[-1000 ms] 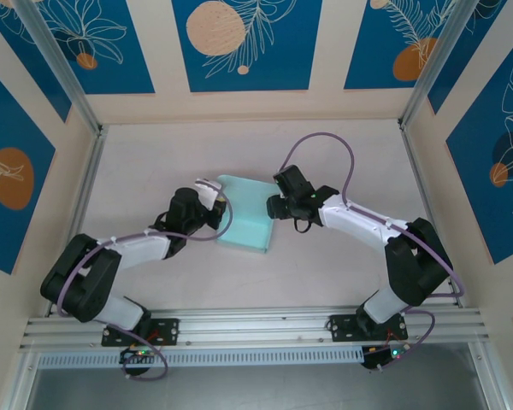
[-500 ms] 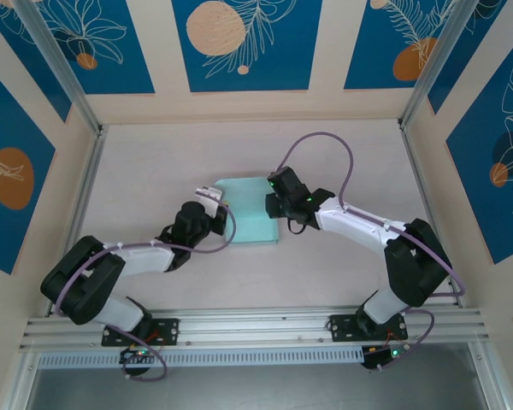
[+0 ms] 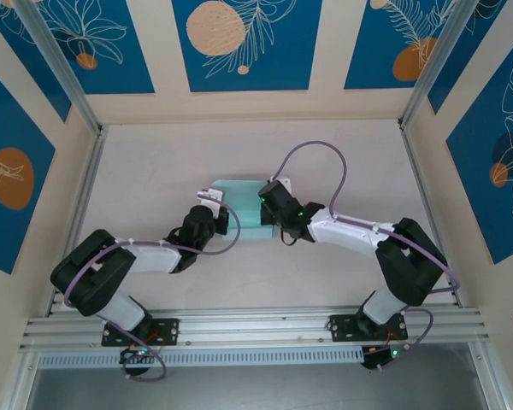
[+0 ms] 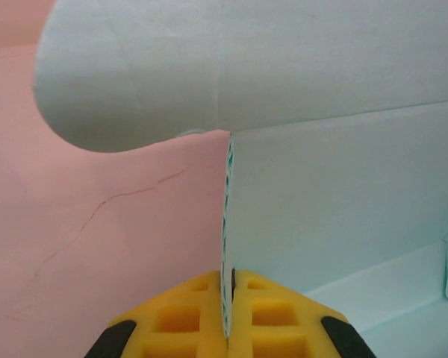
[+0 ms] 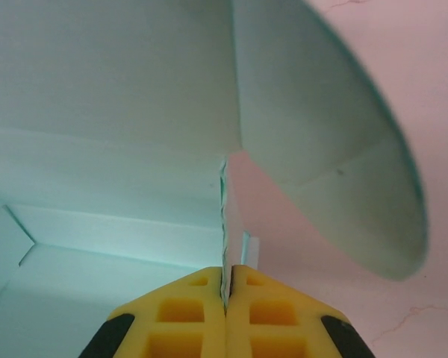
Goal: Fold the paper box
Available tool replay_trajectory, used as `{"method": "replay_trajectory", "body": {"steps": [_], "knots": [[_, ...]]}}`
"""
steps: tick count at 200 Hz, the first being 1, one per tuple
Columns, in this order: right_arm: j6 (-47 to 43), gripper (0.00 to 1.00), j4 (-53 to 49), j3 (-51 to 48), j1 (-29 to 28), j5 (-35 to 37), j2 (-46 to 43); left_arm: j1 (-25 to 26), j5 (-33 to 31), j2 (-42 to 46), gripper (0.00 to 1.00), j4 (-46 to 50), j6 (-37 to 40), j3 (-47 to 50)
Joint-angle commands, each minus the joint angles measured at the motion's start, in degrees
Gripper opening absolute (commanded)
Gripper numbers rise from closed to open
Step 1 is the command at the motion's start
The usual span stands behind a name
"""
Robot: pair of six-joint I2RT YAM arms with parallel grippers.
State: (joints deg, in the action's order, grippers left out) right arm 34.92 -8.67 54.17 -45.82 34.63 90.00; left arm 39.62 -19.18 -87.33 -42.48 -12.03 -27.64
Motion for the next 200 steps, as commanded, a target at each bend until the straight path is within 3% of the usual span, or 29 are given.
{"method": "replay_trajectory", "body": {"steps": [1,20,63,89,175,200], "knots": [[0.06,0.0,4.74,-3.06,-2.2,-0.43,0.63,1.78,3.68,1.05,0.0,-1.89,-1.5,0.19],[-0.34,0.0,5.79,-3.64,-2.58,-0.52,0.36,1.79,4.96,1.89,0.0,-1.29,-2.19,0.76],[-2.56,0.0,6.43,-3.92,-5.29,3.41,0.09,1.79,10.81,5.6,0.25,1.94,-4.98,1.0],[-2.49,0.0,7.92,-6.4,-6.1,4.73,-0.13,1.79,13.12,9.69,0.32,4.77,-6.05,1.83],[-1.97,0.0,11.63,-10.91,-7.95,6.74,-0.76,1.36,19.17,16.23,0.5,8.44,-13.79,5.11],[-1.78,0.0,11.74,-10.96,-8.27,7.19,-0.39,0.64,19.78,16.93,0.49,10.35,-16.91,5.64]]}}
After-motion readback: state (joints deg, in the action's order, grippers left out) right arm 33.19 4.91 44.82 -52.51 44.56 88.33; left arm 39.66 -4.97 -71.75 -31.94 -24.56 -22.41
